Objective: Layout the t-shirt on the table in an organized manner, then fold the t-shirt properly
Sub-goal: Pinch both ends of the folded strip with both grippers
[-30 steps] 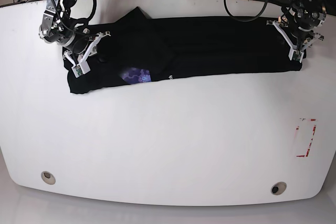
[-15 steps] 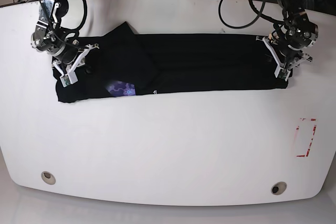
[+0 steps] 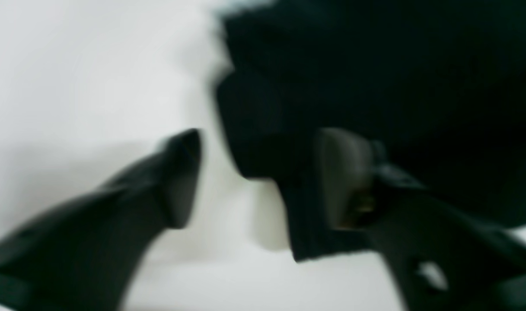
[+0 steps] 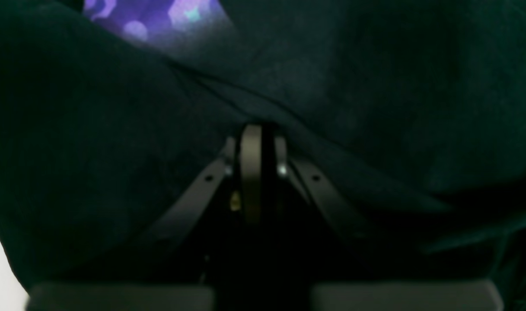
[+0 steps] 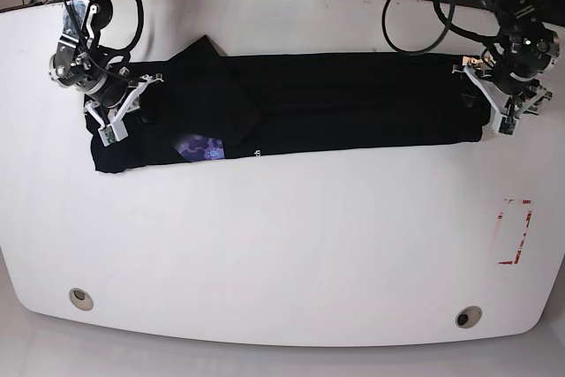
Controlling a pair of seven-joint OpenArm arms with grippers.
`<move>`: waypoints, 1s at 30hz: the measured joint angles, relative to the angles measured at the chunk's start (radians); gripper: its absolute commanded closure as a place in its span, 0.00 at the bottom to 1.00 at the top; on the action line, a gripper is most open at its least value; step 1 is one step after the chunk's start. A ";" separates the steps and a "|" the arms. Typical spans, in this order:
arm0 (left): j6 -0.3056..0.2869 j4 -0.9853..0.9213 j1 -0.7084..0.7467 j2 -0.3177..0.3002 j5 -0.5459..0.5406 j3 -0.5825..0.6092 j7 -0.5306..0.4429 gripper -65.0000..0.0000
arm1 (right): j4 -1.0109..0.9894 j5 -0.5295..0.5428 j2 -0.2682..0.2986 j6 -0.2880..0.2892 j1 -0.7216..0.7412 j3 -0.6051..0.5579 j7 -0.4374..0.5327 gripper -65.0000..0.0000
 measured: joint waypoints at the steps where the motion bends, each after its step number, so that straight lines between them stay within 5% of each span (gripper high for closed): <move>1: 0.000 0.000 -0.004 -0.003 -0.019 -0.010 0.019 0.26 | 0.000 0.000 0.000 0.000 0.000 0.000 0.000 0.94; 15: 0.000 -0.133 -0.079 -0.111 -0.348 -0.175 0.175 0.27 | 0.000 0.000 0.000 -0.001 -0.004 0.000 0.003 0.94; 30: 0.000 -0.388 -0.118 -0.130 -0.388 -0.171 0.188 0.27 | 0.001 0.001 -0.003 -0.007 -0.005 0.000 0.004 0.94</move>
